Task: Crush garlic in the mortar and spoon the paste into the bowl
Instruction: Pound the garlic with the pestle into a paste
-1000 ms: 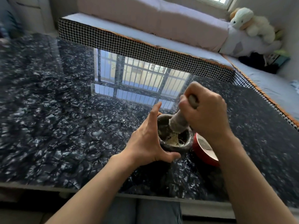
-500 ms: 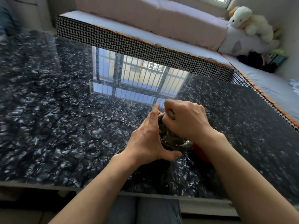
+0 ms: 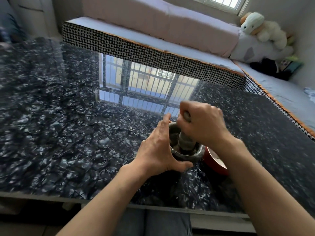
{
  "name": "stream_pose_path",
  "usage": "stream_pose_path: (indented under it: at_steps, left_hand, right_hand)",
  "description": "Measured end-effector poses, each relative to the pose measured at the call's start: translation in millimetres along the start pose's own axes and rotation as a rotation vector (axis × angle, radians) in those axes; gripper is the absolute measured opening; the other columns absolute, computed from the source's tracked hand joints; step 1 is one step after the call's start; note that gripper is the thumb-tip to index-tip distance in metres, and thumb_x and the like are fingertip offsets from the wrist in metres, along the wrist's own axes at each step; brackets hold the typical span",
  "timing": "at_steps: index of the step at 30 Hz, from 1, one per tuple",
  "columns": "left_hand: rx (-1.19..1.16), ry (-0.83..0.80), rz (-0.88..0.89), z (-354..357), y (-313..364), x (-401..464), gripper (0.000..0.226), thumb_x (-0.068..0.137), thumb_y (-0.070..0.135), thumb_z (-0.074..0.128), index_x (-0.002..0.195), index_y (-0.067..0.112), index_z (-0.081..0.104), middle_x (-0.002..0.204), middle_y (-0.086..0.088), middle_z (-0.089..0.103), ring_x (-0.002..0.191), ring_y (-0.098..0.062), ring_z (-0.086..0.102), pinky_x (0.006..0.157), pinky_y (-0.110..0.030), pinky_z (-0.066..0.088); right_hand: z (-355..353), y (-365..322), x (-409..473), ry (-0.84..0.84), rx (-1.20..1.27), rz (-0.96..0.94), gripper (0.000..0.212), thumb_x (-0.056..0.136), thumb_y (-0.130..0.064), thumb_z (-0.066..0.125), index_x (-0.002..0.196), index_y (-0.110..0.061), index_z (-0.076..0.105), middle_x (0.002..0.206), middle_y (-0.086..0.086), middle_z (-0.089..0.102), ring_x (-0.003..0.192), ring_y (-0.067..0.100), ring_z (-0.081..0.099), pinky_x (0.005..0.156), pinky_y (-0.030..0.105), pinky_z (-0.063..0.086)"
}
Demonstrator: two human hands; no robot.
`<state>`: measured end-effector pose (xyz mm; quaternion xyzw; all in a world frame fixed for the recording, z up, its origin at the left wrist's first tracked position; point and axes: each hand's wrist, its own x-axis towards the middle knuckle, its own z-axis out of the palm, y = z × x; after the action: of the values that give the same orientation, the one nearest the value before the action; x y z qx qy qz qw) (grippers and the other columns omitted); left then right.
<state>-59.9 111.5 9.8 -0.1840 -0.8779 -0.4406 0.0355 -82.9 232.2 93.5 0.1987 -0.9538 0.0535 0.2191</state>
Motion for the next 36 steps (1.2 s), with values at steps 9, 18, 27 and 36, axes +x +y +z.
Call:
stream_pose_path:
  at_steps: [9, 18, 27, 36]
  left_hand:
    - [-0.009, -0.006, -0.003, 1.2, 0.4, 0.6, 0.134, 0.049, 0.053, 0.08, 0.146, 0.02, -0.007, 0.149, 0.002, 0.026, 0.133, -0.015, 0.031, 0.105, -0.039, 0.035]
    - [-0.016, -0.02, 0.006, 0.4, -0.8, -0.2, 0.133, 0.05, 0.049, 0.081, 0.145, 0.018, -0.007, 0.148, 0.001, 0.027, 0.133, -0.015, 0.031, 0.106, -0.033, 0.032]
    - [-0.03, -0.013, 0.007, 0.0, -0.2, -1.8, 0.133, 0.049, 0.047, 0.083, 0.146, 0.019, -0.003, 0.149, 0.002, 0.026, 0.134, -0.013, 0.029, 0.105, -0.026, 0.027]
    - [-0.029, -0.006, 0.009, 0.6, -0.6, -2.9, 0.134, 0.044, 0.055, 0.078, 0.146, 0.02, -0.001, 0.147, 0.001, 0.03, 0.133, -0.014, 0.033, 0.108, -0.034, 0.031]
  right_hand:
    - [5.2, -3.3, -4.6, -0.138, -0.09, -0.141, 0.017, 0.084, -0.025, 0.049, 0.072, -0.023, 0.036, 0.065, -0.008, 0.049, 0.052, 0.021, 0.04, 0.045, 0.02, 0.015]
    - [10.7, -0.6, -13.7, -0.099, 0.192, 0.1, 0.016, 0.079, -0.022, 0.057, 0.068, -0.023, 0.046, 0.054, -0.007, 0.045, 0.054, 0.02, 0.045, 0.056, 0.026, 0.03]
    - [9.6, -3.1, -16.1, 0.128, 0.334, 0.172, 0.013, 0.075, -0.027, 0.055, 0.067, -0.021, 0.048, 0.053, -0.013, 0.044, 0.05, 0.015, 0.046, 0.055, 0.026, 0.035]
    - [4.9, 2.4, -12.0, 0.287, 0.418, 0.241, 0.014, 0.078, -0.021, 0.058, 0.067, -0.02, 0.049, 0.054, -0.009, 0.048, 0.053, 0.018, 0.049, 0.057, 0.031, 0.044]
